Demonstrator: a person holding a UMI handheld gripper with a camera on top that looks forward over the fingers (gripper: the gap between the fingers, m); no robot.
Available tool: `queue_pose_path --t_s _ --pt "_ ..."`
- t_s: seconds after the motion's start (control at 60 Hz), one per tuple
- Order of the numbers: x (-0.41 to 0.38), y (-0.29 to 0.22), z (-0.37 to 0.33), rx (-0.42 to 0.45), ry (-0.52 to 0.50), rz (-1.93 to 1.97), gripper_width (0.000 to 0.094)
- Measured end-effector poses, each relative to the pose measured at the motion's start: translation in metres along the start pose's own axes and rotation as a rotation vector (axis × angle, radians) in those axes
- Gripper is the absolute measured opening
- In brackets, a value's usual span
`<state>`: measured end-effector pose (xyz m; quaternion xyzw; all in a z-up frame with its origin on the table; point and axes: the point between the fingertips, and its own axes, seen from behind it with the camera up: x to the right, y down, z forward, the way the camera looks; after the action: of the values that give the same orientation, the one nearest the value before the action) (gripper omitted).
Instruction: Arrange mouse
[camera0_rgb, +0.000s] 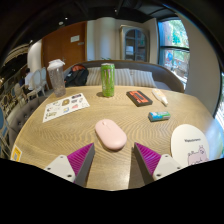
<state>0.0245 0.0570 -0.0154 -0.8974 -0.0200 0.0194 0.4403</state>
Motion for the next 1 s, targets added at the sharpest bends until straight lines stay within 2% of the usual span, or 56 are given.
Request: queue_pose_path --t_s 0.033,0.183,0.267,0.383,0.633,0.7,0.817,0.933,1.0 --pt "0.002 -0.010 0.008 0.032 -0.006 0.015 0.0821" --pt "0.010 -0.028 0.033 0.019 -0.005 0.008 0.0794" --pt "0.013 -0.038 0.047 0.021 -0.005 0.014 0.0719" --pt "0.020 -0.046 0.058 0.028 0.022 0.039 0.0525" --pt "0.017 -0.045 0.050 0.015 0.018 0.038 0.0414" --pt "0.010 -0.061 0.027 0.080 -0.020 -0.020 0.0415" --pt "0.024 -0.092 -0.037 0.198 -0.026 -0.036 0.0415" --pt "0.093 -0.128 -0.109 0.335 0.063 -0.032 0.0412" --pt "0.144 -0.135 -0.135 0.374 0.134 0.005 0.0411"
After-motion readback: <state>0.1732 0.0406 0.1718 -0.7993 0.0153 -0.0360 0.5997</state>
